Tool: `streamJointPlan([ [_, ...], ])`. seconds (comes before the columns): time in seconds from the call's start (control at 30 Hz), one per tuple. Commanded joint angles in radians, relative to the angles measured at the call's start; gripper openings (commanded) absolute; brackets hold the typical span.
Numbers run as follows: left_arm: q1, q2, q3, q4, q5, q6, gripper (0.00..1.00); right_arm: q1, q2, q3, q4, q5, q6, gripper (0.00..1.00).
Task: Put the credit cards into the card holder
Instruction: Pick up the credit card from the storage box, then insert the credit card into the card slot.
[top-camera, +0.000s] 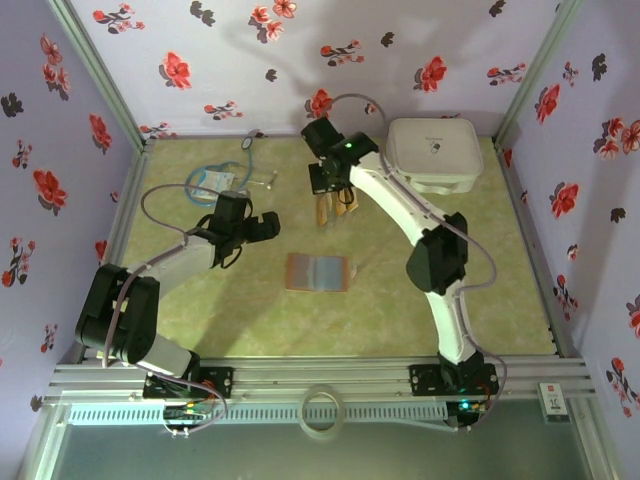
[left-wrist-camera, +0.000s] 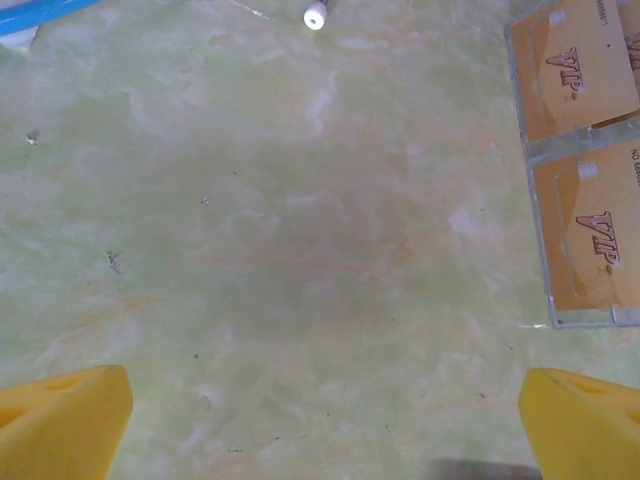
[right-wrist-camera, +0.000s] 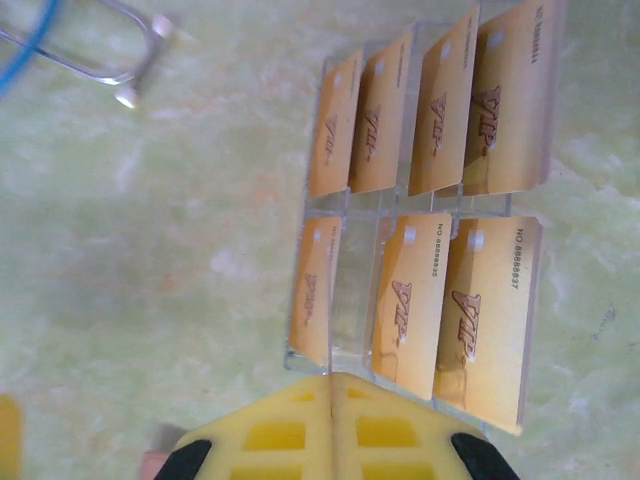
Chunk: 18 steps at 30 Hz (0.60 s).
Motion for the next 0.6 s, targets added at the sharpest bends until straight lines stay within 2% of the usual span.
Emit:
streamJointPlan([
  [0.0, -0.010, -0.034, -0.009, -0.040, -0.002, 0.004, 1.00, -0.003, -0.106, -0.096, 0.091, -0.054, 0.049, 0.00],
  [0.23, -0.060, -0.060, -0.024, -0.115, -0.028, 0.051, 1.00, -0.003, -0.328, -0.435, 0.314, -0.163, 0.140, 0.00],
  [0.57, -0.201, -0.065, -0.031, -0.211, -0.156, 0.097, 1.00, -0.002, -0.636, -0.935, 0.681, -0.296, 0.301, 0.00],
])
